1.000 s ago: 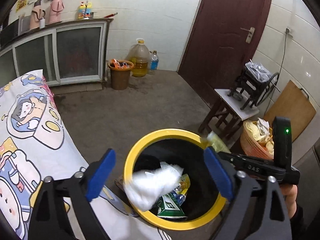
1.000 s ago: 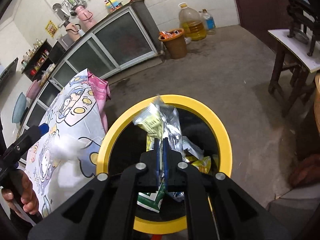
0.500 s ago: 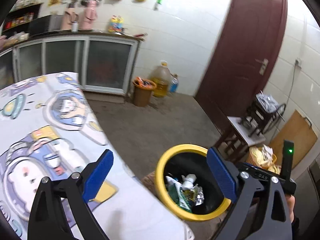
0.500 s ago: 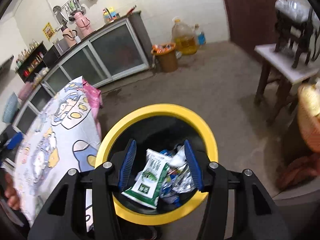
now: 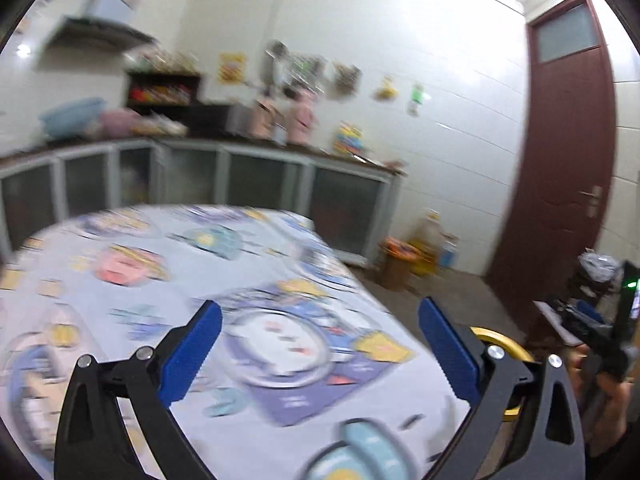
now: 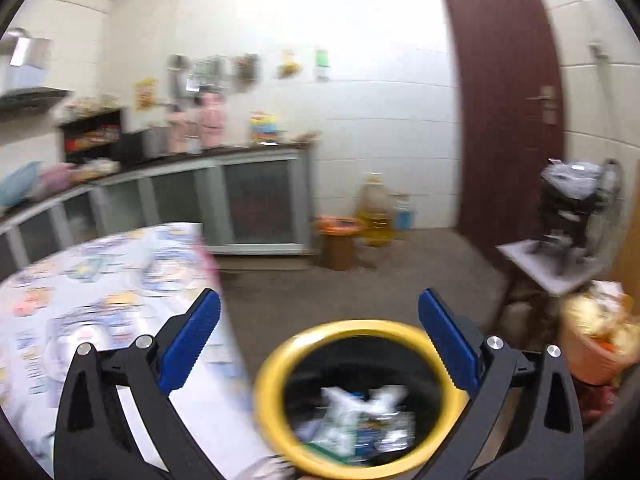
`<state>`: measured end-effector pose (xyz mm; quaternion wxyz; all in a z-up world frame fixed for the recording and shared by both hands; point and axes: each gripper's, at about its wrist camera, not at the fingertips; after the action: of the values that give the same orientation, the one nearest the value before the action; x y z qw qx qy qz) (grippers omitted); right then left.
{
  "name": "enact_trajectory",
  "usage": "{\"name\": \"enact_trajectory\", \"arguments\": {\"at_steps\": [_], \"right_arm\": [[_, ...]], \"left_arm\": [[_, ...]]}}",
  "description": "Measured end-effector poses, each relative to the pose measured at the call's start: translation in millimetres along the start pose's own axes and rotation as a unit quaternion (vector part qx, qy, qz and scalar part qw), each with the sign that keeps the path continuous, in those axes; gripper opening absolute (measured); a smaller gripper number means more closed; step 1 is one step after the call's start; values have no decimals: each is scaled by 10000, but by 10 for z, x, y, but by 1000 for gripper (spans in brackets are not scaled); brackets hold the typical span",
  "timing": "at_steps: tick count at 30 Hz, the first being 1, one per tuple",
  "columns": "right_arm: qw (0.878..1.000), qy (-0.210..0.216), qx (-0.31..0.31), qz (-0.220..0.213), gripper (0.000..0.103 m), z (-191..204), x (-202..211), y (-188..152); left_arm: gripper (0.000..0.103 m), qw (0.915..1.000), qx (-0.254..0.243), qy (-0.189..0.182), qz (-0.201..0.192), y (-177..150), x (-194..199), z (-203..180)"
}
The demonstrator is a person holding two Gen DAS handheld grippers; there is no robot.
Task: Collect trash
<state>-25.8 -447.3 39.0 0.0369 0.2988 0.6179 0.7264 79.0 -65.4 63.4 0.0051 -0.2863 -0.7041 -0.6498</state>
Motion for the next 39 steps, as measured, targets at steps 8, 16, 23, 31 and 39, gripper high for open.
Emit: {"name": "enact_trajectory", "arguments": {"at_steps": [8, 16, 23, 31, 39], "right_arm": [[9986, 449, 140, -235, 95, 765, 521, -262], [9990, 155, 318, -282, 95, 1123, 772, -598], [9986, 375, 373, -11, 95, 1211, 740, -793], [9970, 461, 625, 45, 95, 1316, 772, -937], [9959, 507, 738, 144, 95, 1384, 743, -974]], "left_arm": [[95, 9880, 508, 1432, -285, -268, 578, 360], [95, 9824, 398, 1748, 524, -619, 573, 493], [95, 9759, 877, 1872, 694, -934, 587, 577], [95, 9753, 917, 1835, 821, -1043, 545, 555], [95, 9757, 969, 1774, 845, -1052, 531, 570]]}}
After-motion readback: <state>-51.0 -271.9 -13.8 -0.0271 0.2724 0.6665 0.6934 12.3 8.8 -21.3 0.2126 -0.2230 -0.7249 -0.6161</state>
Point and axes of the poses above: each gripper's, at about its wrist camera, not at the fingertips, and x roughly against the way its jaws point, z to its left, y to its top, and after that the axes turned 3 degrees about z, right-handed
